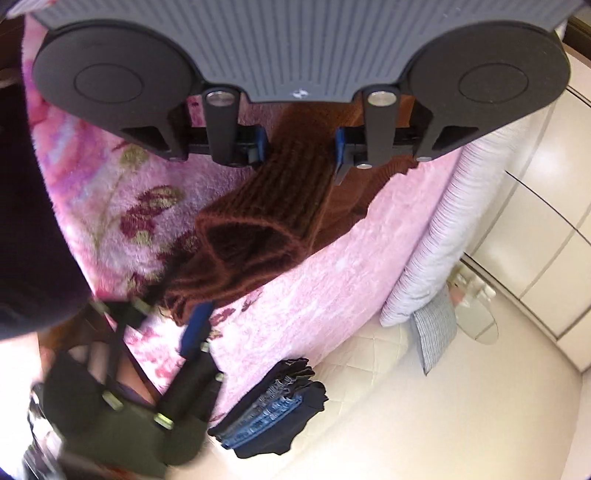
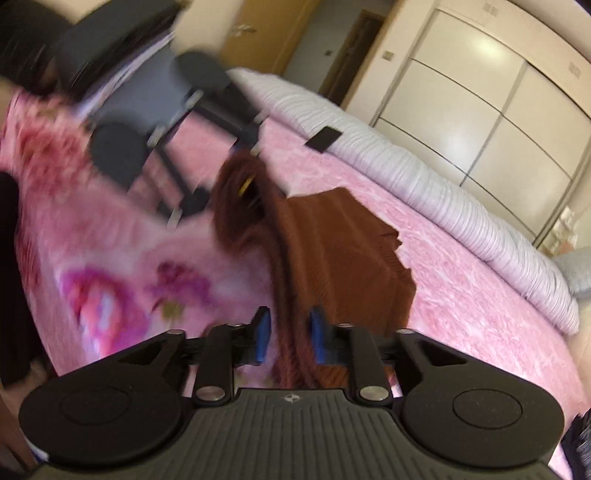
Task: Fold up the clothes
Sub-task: 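Grasp the ribbed hem with both grippers and lift it toward the collar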
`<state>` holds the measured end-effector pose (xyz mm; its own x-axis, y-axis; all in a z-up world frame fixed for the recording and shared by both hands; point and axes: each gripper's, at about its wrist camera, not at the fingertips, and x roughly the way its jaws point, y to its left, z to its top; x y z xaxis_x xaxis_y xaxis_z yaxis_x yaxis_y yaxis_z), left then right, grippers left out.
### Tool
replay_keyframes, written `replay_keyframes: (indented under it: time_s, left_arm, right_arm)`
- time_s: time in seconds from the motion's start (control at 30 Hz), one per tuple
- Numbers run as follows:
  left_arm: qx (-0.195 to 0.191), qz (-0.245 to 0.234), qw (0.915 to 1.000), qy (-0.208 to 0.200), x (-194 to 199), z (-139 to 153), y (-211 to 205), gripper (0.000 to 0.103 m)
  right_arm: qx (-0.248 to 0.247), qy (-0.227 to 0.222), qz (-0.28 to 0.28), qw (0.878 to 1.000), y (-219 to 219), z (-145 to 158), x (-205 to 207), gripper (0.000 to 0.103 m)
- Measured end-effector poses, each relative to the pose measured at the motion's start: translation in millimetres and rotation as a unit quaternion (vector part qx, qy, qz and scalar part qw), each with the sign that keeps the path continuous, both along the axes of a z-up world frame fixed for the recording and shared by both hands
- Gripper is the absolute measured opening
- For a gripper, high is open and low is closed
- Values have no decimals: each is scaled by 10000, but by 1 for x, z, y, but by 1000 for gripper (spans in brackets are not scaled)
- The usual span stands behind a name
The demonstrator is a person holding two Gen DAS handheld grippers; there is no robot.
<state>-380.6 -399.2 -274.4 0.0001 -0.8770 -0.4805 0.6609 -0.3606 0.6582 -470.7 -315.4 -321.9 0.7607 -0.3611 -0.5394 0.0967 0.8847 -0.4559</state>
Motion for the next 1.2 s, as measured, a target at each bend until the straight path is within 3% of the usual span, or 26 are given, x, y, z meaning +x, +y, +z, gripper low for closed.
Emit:
replay_keyframes:
  time_s: [0.03,0.2,0.33,0.4,0.43,0.47,0.67,0.83,1.0,1.2]
  left_arm:
    - [9,6,10000,37,2,3,1,27]
    - [53,36,9997,219,9,19,3,25]
    - [166,-23,9998,53,10,8,12,25]
    - [222,-91,9996,-129,6,1,10,25]
    - [249,-126,9994,-220,4,-3,10,24]
    - [275,-162,9990,-314,2,-6,10,23]
    - [347,-276,9981,-438,-8,-1,30,20]
    - [543,-452,9969,-351,-25,19,75,19]
    - [769,-543,9956,-3,-49,31,129,18]
    - [714,-452,9926,869,-52,73,161,18]
  right_arm:
    - [-154,67,3,9999,4,-8,0,48]
    - [-954,395,-226,9944,-2,-32,7,48]
    - [-1759,717,-156,9817,-13,-43,14,36]
    - [-1896,818,-60,9784,-18,-43,15,30]
    - [-1953,865,-10,9769,-20,-43,15,14]
    - [-2010,912,39,9753,-23,-44,15,14]
    - [-1942,949,137,9763,-17,-19,3,13]
    - [-1921,1103,461,9741,11,8,-21,13]
    - [-1612,1402,914,9726,55,37,-46,13]
    - [-1474,1358,1026,9743,91,91,-75,13]
